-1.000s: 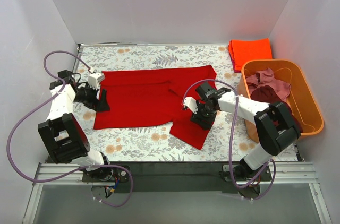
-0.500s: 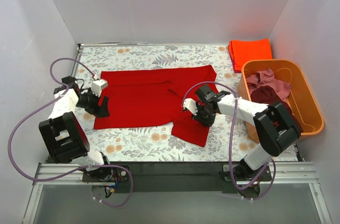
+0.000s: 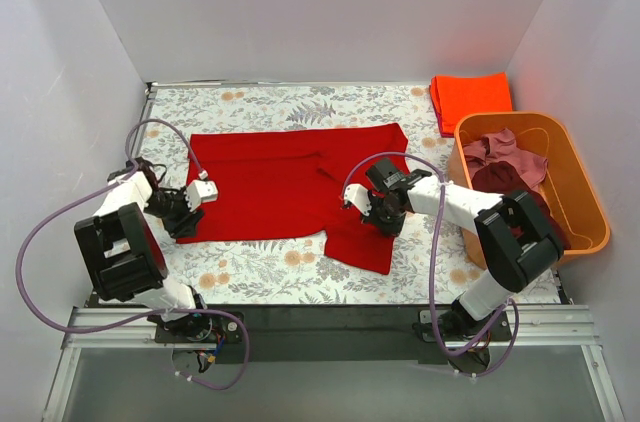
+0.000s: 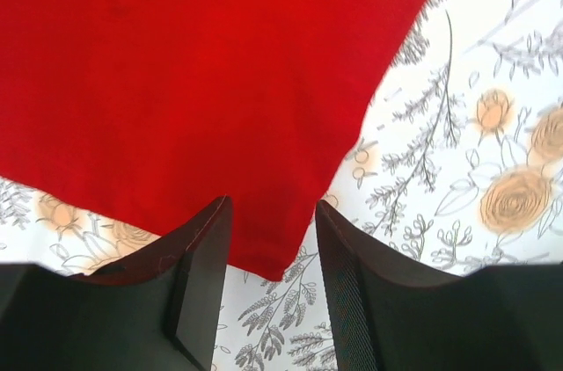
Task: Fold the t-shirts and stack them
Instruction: Fold the tshirt
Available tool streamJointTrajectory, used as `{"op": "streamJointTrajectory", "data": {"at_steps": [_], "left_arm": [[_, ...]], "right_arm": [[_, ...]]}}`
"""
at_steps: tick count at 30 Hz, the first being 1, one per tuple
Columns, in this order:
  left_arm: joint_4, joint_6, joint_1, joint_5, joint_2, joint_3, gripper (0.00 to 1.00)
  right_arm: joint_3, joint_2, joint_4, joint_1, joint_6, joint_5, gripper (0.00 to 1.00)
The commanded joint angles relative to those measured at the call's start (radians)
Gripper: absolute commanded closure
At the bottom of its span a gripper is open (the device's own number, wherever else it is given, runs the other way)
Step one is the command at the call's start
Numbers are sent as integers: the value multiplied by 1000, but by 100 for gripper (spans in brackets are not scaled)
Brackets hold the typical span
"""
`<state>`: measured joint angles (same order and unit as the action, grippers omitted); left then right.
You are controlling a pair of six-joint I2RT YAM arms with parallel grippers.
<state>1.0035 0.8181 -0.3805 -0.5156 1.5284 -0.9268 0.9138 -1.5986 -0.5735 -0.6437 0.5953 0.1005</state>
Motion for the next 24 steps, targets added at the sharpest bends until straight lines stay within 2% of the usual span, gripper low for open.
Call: {"op": "streamJointTrajectory", "data": {"at_steps": [1,7,11,17,18,21,22,24], "left_arm": [[69,194,0,77,27,-12,59],[47,210,-1,130,55,9,60],[-40,204,-1,178,62,75,61],[-112,225,-1,218,29,161,75],[-115,225,-3,219,26,175,82],[-129,220,-1,209,4,197,91],[-131,220,-1,206,-5,195,100],[-115,220,-4,186,-31,191,100]], "right_arm": [[-1,-43,-14,-7,-8,5,99],[10,-52,-26,-7,-9,13,99],[-3,-50,-26,-7,-3,13,99],[-12,-35,-32,-7,-2,13,99],[-13,-28,-32,-7,-3,16,99],[-19,-5,-43,-7,-9,24,99],[-23,5,-46,-7,-11,27,99],[-36,35,-51,-5,-12,33,99]]}}
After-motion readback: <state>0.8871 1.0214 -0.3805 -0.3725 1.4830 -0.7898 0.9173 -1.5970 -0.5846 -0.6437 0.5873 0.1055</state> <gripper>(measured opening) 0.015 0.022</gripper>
